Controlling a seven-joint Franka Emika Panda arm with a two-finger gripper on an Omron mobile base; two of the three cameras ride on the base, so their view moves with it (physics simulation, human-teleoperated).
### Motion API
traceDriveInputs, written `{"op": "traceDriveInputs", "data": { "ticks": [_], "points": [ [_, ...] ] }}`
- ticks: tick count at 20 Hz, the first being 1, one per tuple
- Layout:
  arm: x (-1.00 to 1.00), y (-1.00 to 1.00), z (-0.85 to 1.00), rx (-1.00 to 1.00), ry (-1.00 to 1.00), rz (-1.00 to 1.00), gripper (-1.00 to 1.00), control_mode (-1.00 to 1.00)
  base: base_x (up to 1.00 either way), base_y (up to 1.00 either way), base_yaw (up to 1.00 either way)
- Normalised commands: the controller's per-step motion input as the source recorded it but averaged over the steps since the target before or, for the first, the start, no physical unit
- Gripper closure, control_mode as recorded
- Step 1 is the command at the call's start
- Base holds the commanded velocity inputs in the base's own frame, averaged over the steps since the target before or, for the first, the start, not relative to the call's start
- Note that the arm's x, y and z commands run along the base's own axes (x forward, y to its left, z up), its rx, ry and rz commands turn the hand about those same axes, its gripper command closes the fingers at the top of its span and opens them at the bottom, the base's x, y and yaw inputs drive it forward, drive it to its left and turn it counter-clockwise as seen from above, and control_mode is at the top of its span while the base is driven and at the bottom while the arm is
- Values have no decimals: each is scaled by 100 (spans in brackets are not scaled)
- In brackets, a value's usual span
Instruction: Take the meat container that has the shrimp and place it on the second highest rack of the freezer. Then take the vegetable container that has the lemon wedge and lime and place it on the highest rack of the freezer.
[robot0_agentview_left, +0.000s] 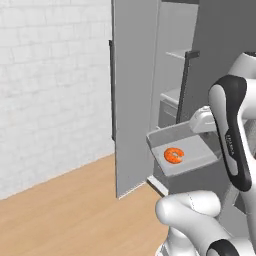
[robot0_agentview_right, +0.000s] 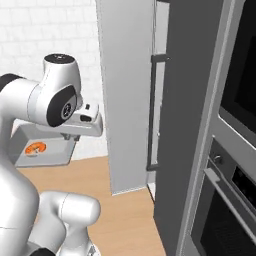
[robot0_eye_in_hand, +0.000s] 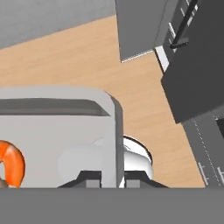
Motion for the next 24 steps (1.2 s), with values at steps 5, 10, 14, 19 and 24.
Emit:
{"op": "traceDriveInputs", "data": {
  "ticks": [5, 10, 14, 19, 24],
  "points": [
    [0, 0, 0, 0, 0, 0, 100, 100, 64, 46, -72],
    [0, 0, 0, 0, 0, 0, 100, 100, 62, 38, -66],
    [0, 0, 0, 0, 0, 0, 100, 100, 37, 39, -52],
    [0, 0, 0, 0, 0, 0, 100, 100, 38, 46, -43],
    [0, 0, 0, 0, 0, 0, 100, 100, 53, 54, -43]
  ]
}}
